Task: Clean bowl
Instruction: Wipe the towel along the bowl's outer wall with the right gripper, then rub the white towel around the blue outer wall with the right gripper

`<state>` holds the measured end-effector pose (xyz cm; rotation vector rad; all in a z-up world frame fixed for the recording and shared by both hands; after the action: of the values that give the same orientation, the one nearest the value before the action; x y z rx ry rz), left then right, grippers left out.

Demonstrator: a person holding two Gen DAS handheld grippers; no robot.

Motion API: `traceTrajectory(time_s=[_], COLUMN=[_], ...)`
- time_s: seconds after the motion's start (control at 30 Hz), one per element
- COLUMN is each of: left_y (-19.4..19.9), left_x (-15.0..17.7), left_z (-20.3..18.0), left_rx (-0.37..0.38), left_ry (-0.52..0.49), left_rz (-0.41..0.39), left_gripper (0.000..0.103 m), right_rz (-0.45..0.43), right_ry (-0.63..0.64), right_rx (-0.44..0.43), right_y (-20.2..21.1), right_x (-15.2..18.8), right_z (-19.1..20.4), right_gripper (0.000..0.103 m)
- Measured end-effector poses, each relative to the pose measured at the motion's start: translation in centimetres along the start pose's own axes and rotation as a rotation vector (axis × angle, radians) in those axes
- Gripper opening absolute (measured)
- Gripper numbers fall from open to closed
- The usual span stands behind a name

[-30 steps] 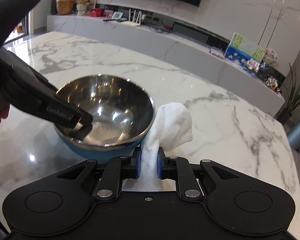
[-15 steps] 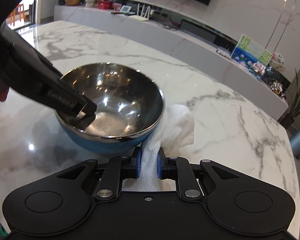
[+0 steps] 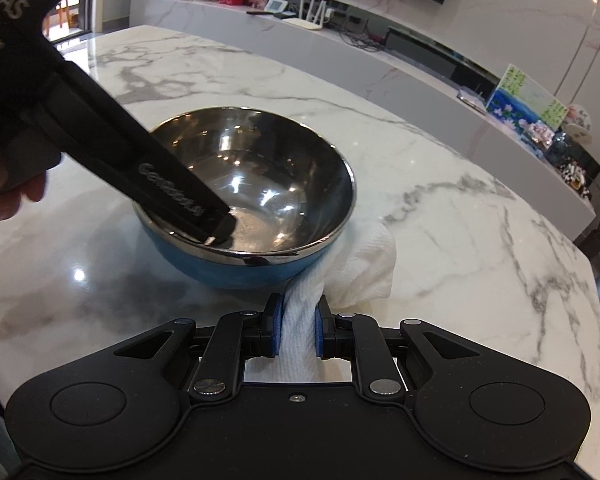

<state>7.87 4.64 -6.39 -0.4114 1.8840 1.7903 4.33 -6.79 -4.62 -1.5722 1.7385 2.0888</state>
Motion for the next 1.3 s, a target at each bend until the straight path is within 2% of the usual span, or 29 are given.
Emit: traceTrajectory(time_s=[0.17, 0.3, 0.4, 0.63, 0.7, 0.77, 0.87, 1.13, 1.3], left_y=[0.0, 0.1, 0.1, 0.0, -0.1, -0.3, -0.5, -0.5, -0.4], left_x=[-0.4, -0.7, -0.8, -0.8, -0.8, -0.4, -0.1, -0.2, -0.4], left_z=[0.1, -0.2, -0.4, -0.3, -0.3, -0.4, -0.5, -0.4, 0.1], left_rx=[-0.004, -0.018, 0.001, 0.007, 0.011, 0.038, 0.067, 0.067, 0.062], left_ry=[-0.030, -0.078, -0.094, -0.067, -0.043, -0.006, 0.025, 0.010, 0.003], left_rz=[-0.010, -0.014, -0.014, -0.012, -0.005, 0.014, 0.029, 0.030, 0.017], left_gripper=[0.037, 0.034, 0.031, 0.032, 0.038, 0.052, 0.055, 0.052, 0.041], right_rz=[-0.012, -0.046, -0.050, -0.030, -0.011, 0.004, 0.026, 0.043, 0.015], right_ry=[-0.016, -0.039, -0.044, -0.022, -0.007, 0.005, 0.031, 0.058, 0.095], right_rx=[0.020, 0.038, 0.047, 0.027, 0.014, -0.001, -0.018, -0.042, 0.009], right_y=[0.1, 0.8, 0.9, 0.7, 0.5, 0.5, 0.2, 0.1, 0.3], right_x=[-0.3, -1.0, -1.1, -0.7, -0.3, -0.1, 0.4, 0.8, 0.5], right_z=[-0.8, -1.8, -2.5, -1.7, -1.2, -0.8, -0.1, 0.5, 0.1], right_gripper=[0.014, 0.014, 0.014, 0.014, 0.014, 0.014, 0.014, 0.014, 0.014])
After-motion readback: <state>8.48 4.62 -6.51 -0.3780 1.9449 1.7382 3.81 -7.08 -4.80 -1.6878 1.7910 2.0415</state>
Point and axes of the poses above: each gripper's, at about its wrist camera, not at the fingertips, and y roughly against the way its jaws point, z to its left, x to its underside, the point moved 8 cm from there along -y, roughly the way its jaws point, and after that the axes turned 11 degrees about -y, right-handed, at the moved point
